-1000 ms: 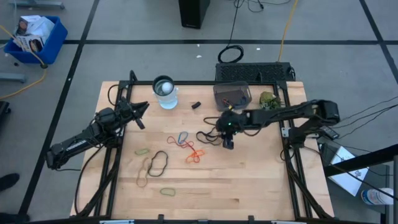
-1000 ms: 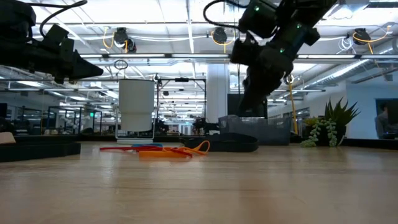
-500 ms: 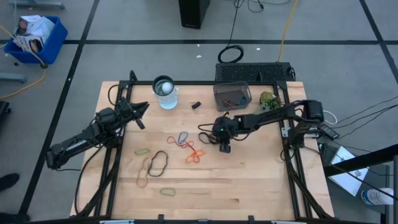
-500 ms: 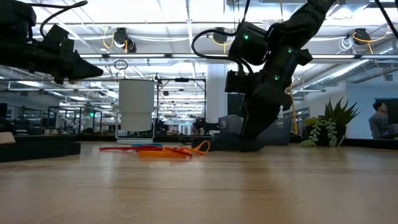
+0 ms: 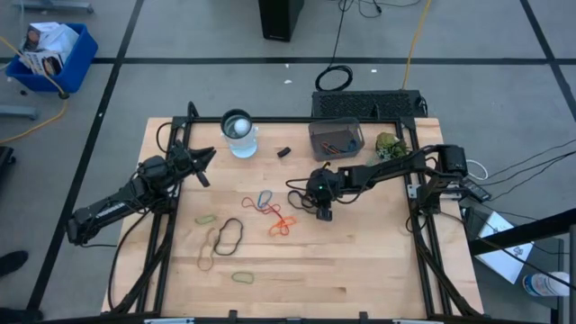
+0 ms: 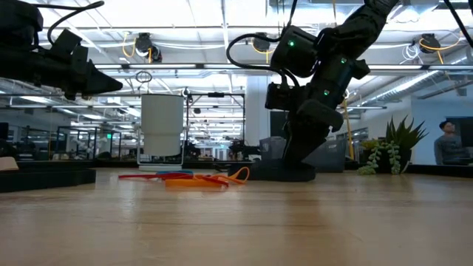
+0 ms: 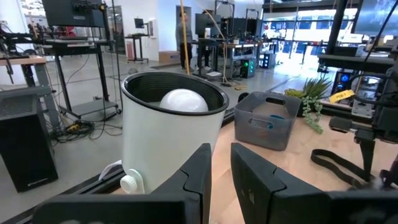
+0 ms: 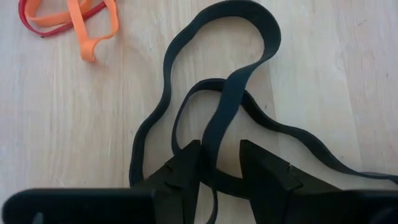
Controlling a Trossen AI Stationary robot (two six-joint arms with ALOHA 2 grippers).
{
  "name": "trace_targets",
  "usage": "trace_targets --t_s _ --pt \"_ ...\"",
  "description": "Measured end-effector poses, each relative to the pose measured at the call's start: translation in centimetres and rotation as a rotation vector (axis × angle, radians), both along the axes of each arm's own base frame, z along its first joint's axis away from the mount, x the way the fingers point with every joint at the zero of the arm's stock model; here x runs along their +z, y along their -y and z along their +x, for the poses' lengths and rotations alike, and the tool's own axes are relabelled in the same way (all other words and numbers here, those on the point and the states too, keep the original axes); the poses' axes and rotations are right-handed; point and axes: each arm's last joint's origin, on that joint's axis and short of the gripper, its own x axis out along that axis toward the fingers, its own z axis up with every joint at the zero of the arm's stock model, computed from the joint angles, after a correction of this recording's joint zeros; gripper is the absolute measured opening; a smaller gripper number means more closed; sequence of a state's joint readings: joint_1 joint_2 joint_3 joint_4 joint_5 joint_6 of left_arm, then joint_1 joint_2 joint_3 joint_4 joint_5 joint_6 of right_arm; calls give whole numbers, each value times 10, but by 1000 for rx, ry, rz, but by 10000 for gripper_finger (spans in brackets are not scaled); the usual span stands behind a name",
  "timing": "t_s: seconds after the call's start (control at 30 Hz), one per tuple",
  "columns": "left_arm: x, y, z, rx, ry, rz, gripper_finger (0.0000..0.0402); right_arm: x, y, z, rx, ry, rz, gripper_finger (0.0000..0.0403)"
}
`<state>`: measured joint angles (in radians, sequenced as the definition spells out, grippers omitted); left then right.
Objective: Pick and place rubber bands into bin
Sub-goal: Put the black rubber band into the black bin
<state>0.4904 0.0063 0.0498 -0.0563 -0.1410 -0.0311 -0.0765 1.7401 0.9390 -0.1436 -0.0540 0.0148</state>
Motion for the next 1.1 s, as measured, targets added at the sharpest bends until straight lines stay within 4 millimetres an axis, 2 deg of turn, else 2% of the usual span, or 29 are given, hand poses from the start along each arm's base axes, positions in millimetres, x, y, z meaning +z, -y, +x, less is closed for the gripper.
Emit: trace_targets --t_s 0.4,0.7,0.87,1.1 --pt "0 0 0 0 0 0 70 0 0 0 -4 -2 6 6" --pt "0 0 0 0 0 1 70 6 0 -2 -46 9 30 3" --pt "0 0 0 0 -1 2 70 34 1 -6 -47 110 20 2" --pt "0 0 0 0 -2 3 70 89 10 -23 -97 319 -22 1"
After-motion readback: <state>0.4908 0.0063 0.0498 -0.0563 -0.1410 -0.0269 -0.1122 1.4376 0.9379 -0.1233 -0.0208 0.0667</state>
